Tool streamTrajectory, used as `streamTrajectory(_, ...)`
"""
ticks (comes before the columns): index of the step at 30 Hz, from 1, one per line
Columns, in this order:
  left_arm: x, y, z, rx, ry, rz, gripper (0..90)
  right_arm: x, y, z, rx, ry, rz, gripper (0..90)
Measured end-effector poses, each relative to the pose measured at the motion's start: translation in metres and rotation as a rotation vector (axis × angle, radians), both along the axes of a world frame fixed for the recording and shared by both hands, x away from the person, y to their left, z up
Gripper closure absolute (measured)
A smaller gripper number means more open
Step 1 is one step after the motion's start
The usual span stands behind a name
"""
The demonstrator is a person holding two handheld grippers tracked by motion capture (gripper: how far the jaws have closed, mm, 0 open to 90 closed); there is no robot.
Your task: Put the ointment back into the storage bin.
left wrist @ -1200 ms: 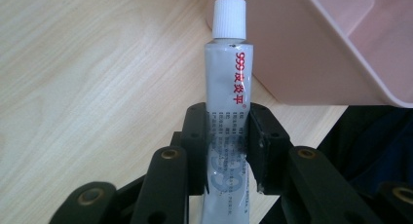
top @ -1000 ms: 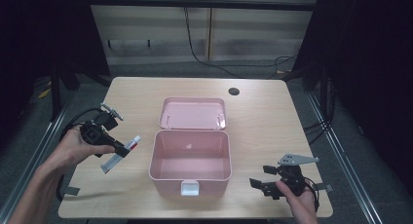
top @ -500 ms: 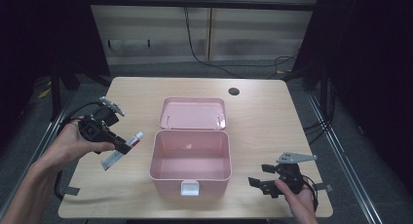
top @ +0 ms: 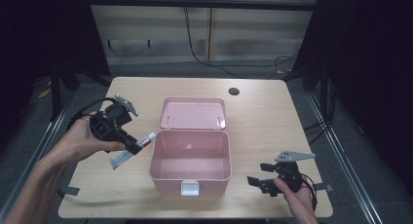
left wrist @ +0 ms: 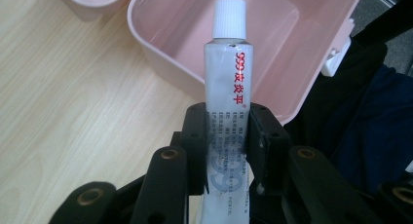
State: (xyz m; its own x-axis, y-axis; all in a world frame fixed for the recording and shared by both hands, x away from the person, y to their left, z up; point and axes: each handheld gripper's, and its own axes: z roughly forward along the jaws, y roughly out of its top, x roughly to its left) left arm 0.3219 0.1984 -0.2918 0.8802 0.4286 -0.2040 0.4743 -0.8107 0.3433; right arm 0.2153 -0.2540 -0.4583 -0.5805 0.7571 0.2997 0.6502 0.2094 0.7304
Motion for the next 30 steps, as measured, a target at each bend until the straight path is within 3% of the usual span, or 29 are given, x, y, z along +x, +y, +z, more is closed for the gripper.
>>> streamTrajectory(13,0.000,-0.028,0.000,-0.008,0.011,-0.060,71.0,0.000,0.000,0.000,0.000,-0.001,0.003,19.6)
streamTrajectory(15,0.000,-0.032,0.000,-0.025,0.011,-0.066,71.1,0.000,0.000,0.000,0.000,-0.002,0.004,19.6)
streamTrajectory(20,-0.001,-0.043,0.002,-0.001,0.013,-0.111,71.0,-0.001,0.000,0.000,0.001,0.001,0.000,19.5)
streamTrajectory(30,0.000,-0.064,0.001,-0.003,0.015,-0.131,71.0,-0.001,-0.001,0.000,-0.003,0.000,-0.004,18.8)
